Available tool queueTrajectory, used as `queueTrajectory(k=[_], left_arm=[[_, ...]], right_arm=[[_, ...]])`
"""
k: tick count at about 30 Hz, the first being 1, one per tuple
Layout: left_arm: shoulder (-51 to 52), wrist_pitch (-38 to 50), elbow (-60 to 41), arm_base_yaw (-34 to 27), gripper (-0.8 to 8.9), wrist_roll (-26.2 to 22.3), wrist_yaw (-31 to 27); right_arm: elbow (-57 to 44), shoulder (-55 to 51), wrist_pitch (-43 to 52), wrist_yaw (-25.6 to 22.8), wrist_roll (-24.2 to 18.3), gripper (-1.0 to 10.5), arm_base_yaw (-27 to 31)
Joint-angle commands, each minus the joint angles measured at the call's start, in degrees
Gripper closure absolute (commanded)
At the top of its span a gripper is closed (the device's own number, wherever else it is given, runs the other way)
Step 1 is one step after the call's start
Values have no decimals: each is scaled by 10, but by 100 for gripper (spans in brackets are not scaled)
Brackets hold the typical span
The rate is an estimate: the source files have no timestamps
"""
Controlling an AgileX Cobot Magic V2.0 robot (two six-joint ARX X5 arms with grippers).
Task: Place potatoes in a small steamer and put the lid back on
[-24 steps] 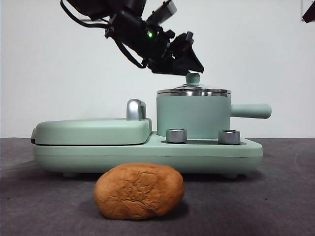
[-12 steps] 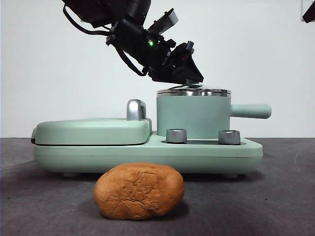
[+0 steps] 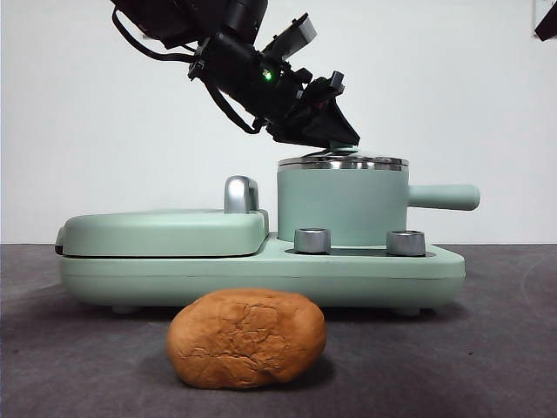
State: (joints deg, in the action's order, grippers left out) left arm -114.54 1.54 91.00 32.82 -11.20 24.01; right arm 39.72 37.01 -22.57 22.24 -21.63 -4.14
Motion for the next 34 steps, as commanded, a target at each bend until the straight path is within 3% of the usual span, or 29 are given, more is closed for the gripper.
queueTrajectory(k=[1,16,26,34], left_arm=[[-7,9,16,5,807,1,-3],[84,-7,16,4,807,4,-2],[187,-139,16,-12,804,14,-22],[244,-255,14,-37,802,-2,-32]], right_arm=[[9,3,2,-2,6,713,-2],[9,3,2,-2,6,713,-2],[9,2,2,-2,6,713,-12],[9,5,2,-2,6,713,-74]])
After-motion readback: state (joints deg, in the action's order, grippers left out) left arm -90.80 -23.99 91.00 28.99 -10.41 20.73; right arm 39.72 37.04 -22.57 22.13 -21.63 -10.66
